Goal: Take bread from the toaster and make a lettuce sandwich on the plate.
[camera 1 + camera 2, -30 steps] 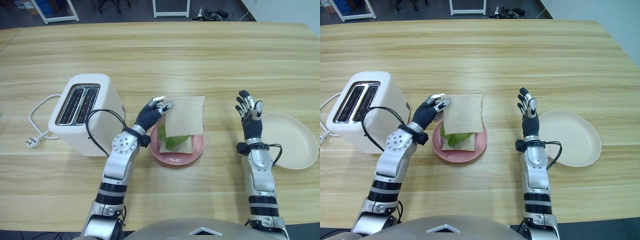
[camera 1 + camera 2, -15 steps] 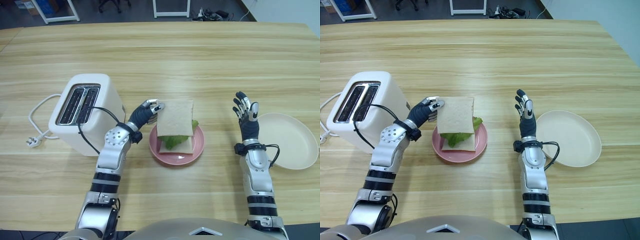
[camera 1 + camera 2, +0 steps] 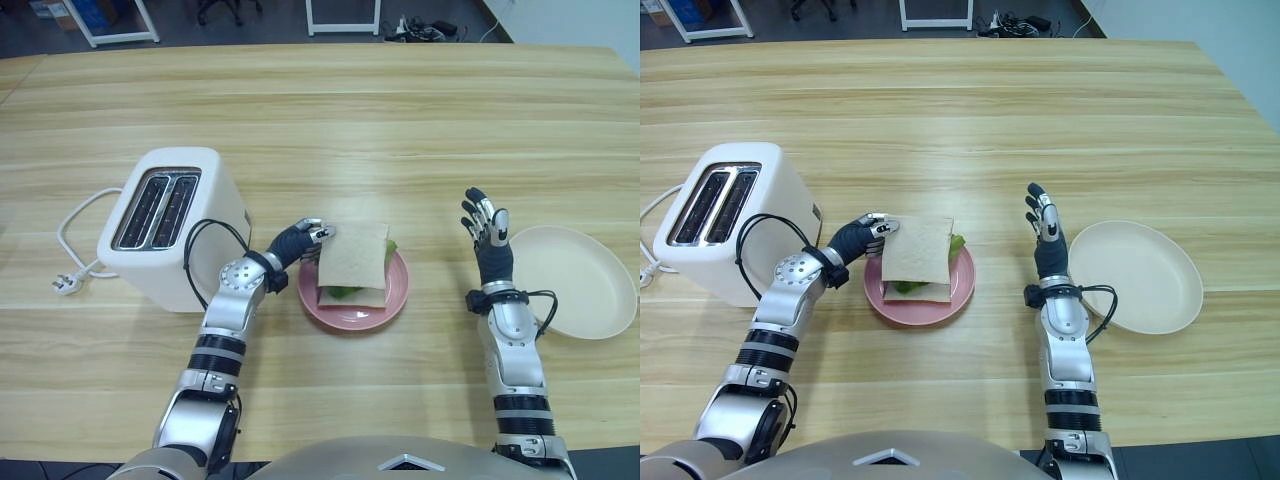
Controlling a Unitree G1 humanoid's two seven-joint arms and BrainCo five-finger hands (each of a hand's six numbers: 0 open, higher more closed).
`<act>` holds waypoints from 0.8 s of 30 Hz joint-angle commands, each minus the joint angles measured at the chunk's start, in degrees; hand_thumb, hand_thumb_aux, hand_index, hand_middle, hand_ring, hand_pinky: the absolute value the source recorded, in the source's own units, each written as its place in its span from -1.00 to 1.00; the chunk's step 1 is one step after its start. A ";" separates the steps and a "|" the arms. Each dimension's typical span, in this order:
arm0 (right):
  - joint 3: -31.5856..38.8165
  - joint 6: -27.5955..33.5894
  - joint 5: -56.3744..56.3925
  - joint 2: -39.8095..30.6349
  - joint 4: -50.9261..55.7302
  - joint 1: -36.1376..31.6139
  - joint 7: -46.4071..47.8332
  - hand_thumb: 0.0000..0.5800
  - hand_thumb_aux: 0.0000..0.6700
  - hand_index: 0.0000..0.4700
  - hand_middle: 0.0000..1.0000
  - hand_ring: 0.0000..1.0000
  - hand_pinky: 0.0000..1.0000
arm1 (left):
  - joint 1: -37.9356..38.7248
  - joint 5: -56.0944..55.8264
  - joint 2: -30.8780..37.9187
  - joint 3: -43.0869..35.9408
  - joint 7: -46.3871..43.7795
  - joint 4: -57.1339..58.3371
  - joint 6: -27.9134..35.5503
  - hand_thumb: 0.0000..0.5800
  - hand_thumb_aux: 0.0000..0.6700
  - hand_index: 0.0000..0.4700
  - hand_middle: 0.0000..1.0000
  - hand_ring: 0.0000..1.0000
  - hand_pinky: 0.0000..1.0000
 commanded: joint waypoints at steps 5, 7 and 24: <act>6.70 -9.33 -16.49 -3.89 -3.98 3.01 -4.11 -1.00 -1.00 -1.00 -1.00 -1.00 -1.00 | 1.67 6.19 3.35 -2.97 0.62 -3.02 -2.35 1.00 1.00 1.00 1.00 1.00 1.00; 8.45 -12.18 -22.09 -5.05 -5.25 3.73 -6.23 -1.00 -1.00 -1.00 -1.00 -1.00 -1.00 | 2.02 8.77 3.98 -3.99 1.73 -4.26 -3.20 1.00 1.00 1.00 1.00 1.00 1.00; 20.91 -13.18 -62.27 -16.64 1.16 3.63 -24.65 -1.00 -1.00 -1.00 -1.00 -1.00 -1.00 | 1.24 20.74 6.43 -8.67 6.97 -3.62 -5.86 1.00 1.00 1.00 1.00 1.00 1.00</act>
